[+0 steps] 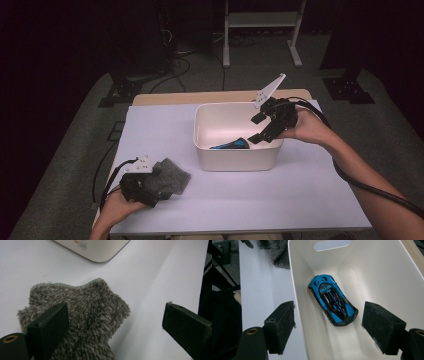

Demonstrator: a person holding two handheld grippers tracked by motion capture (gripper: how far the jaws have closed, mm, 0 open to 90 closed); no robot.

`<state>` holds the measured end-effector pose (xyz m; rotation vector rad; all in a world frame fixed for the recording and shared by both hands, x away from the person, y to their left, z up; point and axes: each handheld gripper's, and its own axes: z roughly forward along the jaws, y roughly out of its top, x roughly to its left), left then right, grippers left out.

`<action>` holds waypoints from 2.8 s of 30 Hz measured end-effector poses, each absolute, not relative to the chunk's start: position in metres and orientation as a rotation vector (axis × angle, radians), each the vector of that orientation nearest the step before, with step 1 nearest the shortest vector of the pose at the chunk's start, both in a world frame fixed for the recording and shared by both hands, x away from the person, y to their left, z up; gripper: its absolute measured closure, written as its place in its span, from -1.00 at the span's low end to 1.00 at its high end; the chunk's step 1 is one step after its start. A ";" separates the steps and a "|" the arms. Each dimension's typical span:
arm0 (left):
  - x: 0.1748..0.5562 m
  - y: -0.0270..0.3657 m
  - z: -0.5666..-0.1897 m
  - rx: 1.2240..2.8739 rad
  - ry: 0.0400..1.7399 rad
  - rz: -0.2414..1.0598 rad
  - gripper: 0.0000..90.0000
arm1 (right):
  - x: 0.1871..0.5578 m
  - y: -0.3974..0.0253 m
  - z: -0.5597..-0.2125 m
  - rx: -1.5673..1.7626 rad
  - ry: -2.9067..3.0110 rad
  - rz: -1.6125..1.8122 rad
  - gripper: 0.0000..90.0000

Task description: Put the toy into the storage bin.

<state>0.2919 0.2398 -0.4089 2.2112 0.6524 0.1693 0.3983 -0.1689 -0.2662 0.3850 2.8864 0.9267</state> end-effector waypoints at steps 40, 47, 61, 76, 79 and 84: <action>0.293 0.236 -0.413 2.226 0.666 0.167 -0.87 | 0.366 -0.257 -0.281 0.576 2.777 1.073 -0.50; 0.293 0.235 -0.413 2.226 0.667 0.170 -0.87 | 0.361 -0.272 -0.291 0.638 2.764 1.086 -0.51; 0.294 0.234 -0.413 2.219 0.666 0.183 -0.87 | 0.352 -0.296 -0.314 0.713 2.740 1.121 -0.55; 0.293 0.233 -0.413 2.219 0.659 0.186 -0.87 | 0.341 -0.306 -0.346 0.766 2.726 1.136 -0.56; 0.293 0.233 -0.412 2.219 0.657 0.196 -0.87 | 0.339 -0.309 -0.353 0.786 2.720 1.147 -0.56; 0.293 0.233 -0.413 2.218 0.661 0.196 -0.87 | 0.337 -0.312 -0.365 0.816 2.721 1.158 -0.56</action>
